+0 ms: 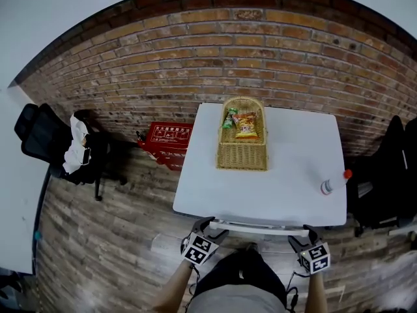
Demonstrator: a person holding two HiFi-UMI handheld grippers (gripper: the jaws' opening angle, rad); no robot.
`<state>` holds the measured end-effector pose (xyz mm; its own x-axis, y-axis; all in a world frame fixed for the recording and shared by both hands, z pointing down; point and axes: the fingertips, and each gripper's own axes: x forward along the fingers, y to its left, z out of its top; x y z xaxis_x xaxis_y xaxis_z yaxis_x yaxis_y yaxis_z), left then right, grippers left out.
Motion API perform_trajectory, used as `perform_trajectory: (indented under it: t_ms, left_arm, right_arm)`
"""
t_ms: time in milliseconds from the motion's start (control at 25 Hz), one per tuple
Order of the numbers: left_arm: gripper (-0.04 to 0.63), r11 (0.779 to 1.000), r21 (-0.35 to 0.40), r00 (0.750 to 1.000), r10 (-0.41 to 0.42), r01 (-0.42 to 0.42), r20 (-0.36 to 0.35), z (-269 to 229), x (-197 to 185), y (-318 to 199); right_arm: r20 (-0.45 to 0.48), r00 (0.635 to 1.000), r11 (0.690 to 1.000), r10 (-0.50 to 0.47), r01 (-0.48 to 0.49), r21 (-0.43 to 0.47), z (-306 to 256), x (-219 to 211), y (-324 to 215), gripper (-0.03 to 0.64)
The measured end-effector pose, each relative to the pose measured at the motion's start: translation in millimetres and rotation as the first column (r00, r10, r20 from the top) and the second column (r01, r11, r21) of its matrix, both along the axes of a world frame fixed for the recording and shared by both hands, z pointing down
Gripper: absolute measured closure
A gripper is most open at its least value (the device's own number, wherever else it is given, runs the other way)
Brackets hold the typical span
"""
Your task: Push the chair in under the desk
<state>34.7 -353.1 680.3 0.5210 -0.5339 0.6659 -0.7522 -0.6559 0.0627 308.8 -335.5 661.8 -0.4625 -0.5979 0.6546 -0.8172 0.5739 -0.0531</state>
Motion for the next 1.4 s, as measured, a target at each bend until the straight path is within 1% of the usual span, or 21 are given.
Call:
perform_trajectory:
  t_ms: [400, 560, 680, 800, 920, 1080, 1160, 1240, 1280, 1360, 1400]
  left_arm:
    - [0.307, 1.0, -0.009, 1.0, -0.015, 0.015, 0.004, 2, 3, -9]
    - [0.305, 1.0, -0.001, 1.0, -0.018, 0.018, -0.004, -2, 4, -10]
    - [0.305, 1.0, -0.016, 1.0, -0.014, 0.014, 0.002, -3, 6, -9]
    - [0.305, 0.999, -0.019, 1.0, -0.027, 0.027, 0.008, -1, 6, -4]
    - [0.305, 0.997, 0.007, 0.997, -0.074, 0.074, -0.002, -7, 4, -2]
    - [0.305, 0.993, 0.028, 0.993, -0.11, 0.111, -0.037, -19, -1, -2]
    - [0.305, 0.989, 0.056, 0.989, -0.132, 0.136, -0.065, -33, -5, -4]
    - [0.307, 0.98, 0.086, 0.978, -0.166, 0.177, -0.127, -56, -8, -8]
    - [0.307, 0.978, 0.096, 0.972, -0.169, 0.186, -0.161, -68, -7, -10]
    - [0.308, 0.977, 0.122, 0.964, -0.146, 0.176, -0.222, -91, 1, -16]
    - [0.308, 0.976, 0.137, 0.959, -0.132, 0.17, -0.249, -101, 7, -19]
  right_arm:
    - [0.0, 1.0, 1.0, -0.013, 0.013, 0.003, 3, 5, -11, 0.327]
    - [0.012, 1.0, 1.0, -0.001, 0.001, 0.011, 0, 3, -11, 0.321]
    - [0.018, 1.0, 1.0, 0.014, -0.014, 0.013, -1, 3, -9, 0.319]
    - [-0.014, 1.0, 0.999, 0.027, -0.027, 0.018, -2, 6, -4, 0.318]
    - [-0.049, 0.998, 0.996, 0.045, -0.041, 0.075, -13, 10, 0, 0.316]
    - [-0.043, 0.997, 0.992, 0.061, -0.056, 0.118, -35, 12, -1, 0.313]
    - [-0.021, 0.995, 0.983, 0.097, -0.092, 0.156, -44, 13, -5, 0.313]
    - [0.011, 0.993, 0.968, 0.121, -0.121, 0.219, -58, 10, -10, 0.313]
    - [0.027, 0.993, 0.96, 0.119, -0.122, 0.25, -67, 5, -13, 0.313]
    - [0.05, 0.992, 0.945, 0.116, -0.126, 0.301, -82, -5, -19, 0.317]
    - [0.063, 0.99, 0.936, 0.127, -0.141, 0.322, -88, -10, -22, 0.338]
